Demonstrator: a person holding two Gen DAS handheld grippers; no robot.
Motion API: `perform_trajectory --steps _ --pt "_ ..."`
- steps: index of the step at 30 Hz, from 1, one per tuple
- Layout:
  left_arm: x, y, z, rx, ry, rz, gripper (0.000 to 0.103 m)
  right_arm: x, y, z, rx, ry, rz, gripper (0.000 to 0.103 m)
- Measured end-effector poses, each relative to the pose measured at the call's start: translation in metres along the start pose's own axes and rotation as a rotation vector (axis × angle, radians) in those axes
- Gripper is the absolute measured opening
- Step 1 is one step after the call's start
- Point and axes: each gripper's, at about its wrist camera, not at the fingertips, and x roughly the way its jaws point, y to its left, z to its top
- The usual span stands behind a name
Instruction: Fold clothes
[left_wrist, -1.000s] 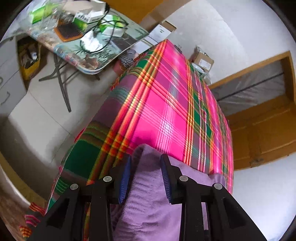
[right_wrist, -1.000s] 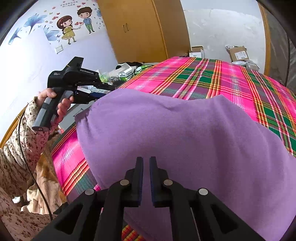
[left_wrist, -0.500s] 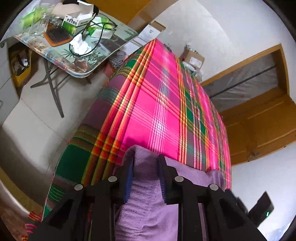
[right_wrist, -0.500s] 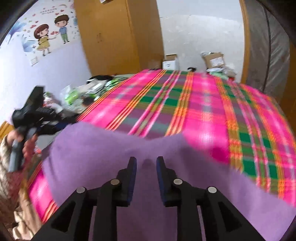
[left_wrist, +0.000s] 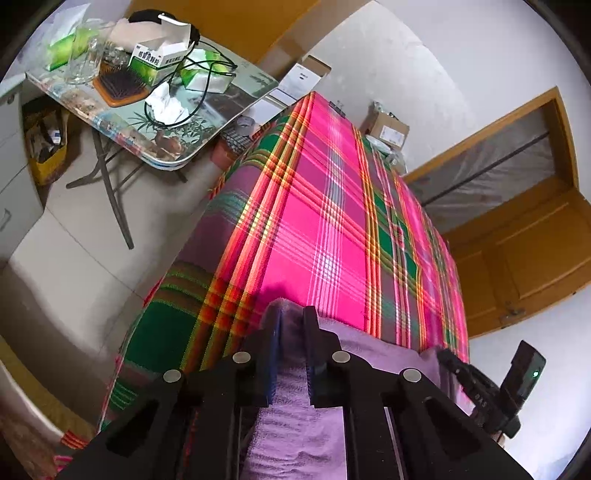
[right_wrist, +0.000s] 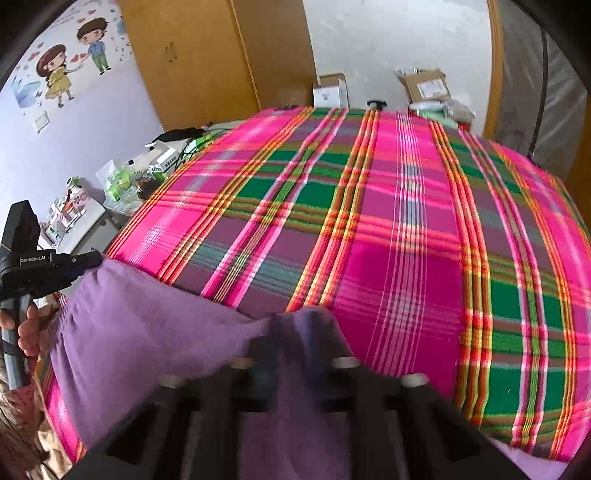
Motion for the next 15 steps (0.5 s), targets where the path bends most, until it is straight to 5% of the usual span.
perform_trajectory --steps 5,15 --pt "0.001 -0.001 -0.001 0.010 0.000 0.024 0.012 -0.003 -0.003 0.001 0.018 -0.064 -0.034 0.004" --pt "0.001 0.000 -0.002 0.018 -0.014 0.085 0.012 0.020 0.009 0.001 -0.050 -0.033 -0.142 0.004"
